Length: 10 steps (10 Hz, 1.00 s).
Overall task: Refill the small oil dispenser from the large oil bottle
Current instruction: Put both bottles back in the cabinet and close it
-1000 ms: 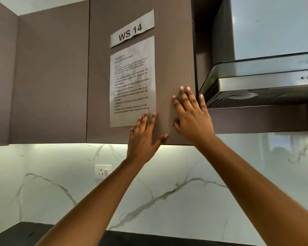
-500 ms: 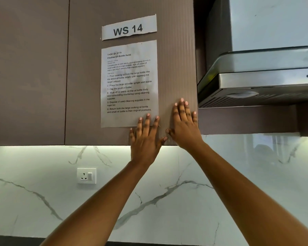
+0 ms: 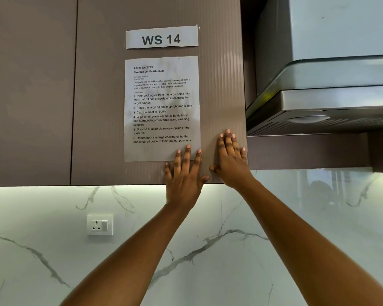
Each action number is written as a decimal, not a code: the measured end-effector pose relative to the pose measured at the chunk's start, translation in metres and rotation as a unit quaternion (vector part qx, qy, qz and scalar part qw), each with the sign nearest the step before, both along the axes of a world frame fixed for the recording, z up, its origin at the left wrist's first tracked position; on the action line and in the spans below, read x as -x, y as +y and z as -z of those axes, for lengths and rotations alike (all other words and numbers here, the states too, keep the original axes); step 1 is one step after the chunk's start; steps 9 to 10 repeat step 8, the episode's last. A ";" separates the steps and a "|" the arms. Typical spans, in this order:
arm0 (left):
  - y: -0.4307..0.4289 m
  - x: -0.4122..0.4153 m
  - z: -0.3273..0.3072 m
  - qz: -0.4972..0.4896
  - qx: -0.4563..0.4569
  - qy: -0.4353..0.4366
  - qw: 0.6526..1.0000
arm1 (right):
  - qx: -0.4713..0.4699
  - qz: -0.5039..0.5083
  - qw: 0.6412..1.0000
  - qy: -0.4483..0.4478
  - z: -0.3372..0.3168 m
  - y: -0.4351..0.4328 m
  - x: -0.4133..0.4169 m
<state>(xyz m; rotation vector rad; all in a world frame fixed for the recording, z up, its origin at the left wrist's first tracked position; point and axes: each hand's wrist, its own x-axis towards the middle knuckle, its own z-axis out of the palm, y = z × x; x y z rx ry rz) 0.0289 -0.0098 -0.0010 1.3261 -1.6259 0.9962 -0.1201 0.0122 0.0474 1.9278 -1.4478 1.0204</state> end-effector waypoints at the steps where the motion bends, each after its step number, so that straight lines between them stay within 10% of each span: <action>1: -0.007 -0.002 0.002 0.001 0.017 -0.001 1.000 | 0.005 0.009 1.000 0.001 0.000 -0.004 0.000; 10: 0.016 -0.043 0.093 0.001 -0.036 -0.025 0.999 | -0.066 -0.048 0.996 -0.046 0.100 0.032 -0.042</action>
